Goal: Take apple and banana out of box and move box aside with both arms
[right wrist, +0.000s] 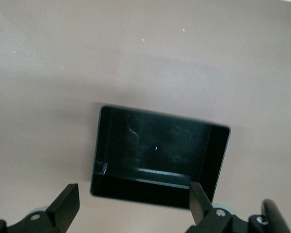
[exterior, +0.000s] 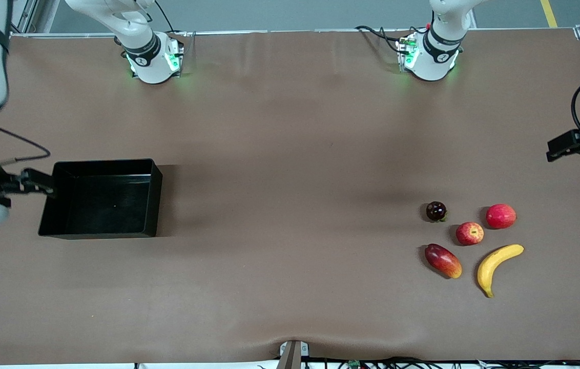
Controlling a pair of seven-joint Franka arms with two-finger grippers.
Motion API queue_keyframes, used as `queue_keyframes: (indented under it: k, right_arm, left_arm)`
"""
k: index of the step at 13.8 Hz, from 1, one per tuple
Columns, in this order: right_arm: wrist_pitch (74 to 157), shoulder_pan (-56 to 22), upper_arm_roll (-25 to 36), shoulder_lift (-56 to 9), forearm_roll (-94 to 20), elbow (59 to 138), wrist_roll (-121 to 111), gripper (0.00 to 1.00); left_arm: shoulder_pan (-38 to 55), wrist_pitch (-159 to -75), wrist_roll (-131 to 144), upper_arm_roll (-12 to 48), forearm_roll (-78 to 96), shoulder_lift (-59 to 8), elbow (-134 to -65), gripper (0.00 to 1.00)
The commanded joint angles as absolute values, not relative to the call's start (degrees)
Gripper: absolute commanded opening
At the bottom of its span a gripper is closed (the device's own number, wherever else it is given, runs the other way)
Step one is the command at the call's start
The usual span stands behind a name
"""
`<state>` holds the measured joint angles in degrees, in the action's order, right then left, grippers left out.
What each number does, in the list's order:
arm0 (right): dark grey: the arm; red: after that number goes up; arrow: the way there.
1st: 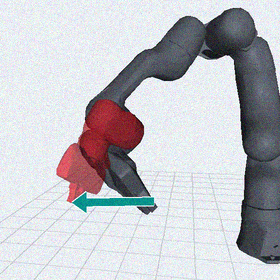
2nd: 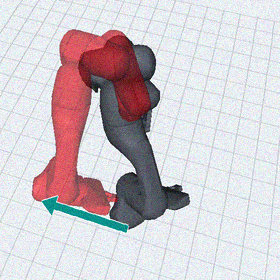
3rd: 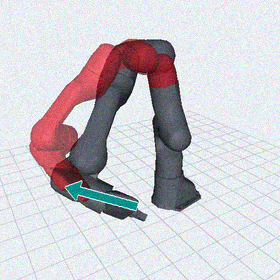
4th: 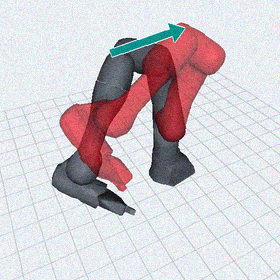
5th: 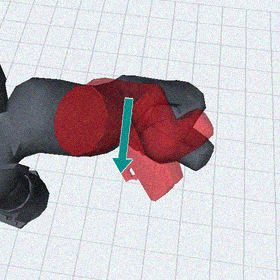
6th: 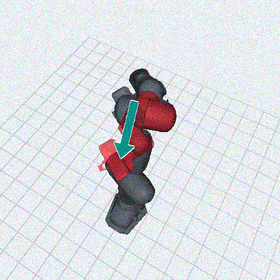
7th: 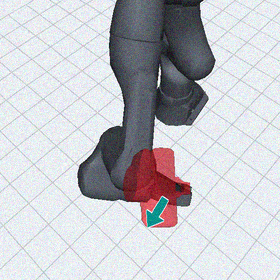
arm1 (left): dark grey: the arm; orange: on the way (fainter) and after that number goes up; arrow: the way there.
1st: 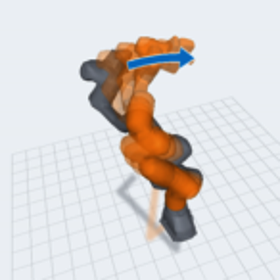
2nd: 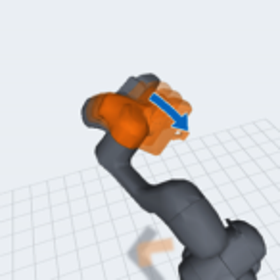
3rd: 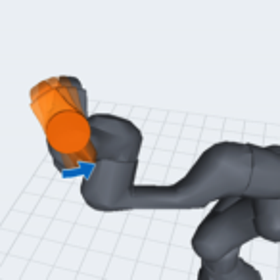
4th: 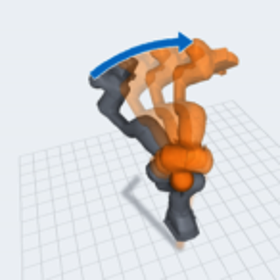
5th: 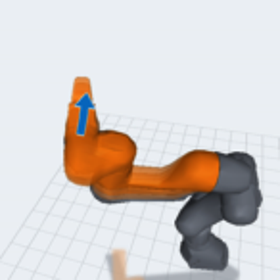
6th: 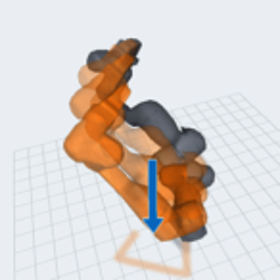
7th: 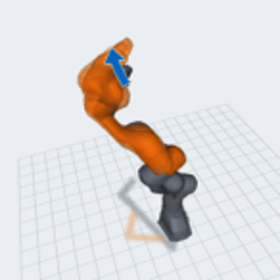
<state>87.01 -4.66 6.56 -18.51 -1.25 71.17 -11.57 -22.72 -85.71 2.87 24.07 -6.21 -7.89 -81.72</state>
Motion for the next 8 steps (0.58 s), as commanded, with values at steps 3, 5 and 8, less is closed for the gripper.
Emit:
queue_keyframes:
  k: [3,5,8]
  right_arm:
    - [93.23,-3.7,6.77,-2.93,-2.02,91.72,-7.12,1.0]
    - [96.06,-2.21,6.85,0.95,-1.93,97.8,-7.12,1.0]
    - [94.32,-2.37,6.51,1.75,-1.15,97.65,-7.64,1.0]
  left_arm:
    - [-9.96,-85.87,5.27,8.29,-0.71,3.67,-92.97,1.0]
    - [-4.6,-84.74,8.77,5.29,-0.44,5.36,-94.22,1.0]
    - [0.69,-83.41,14.5,4.92,-0.7,6.15,-94.48,1.0]
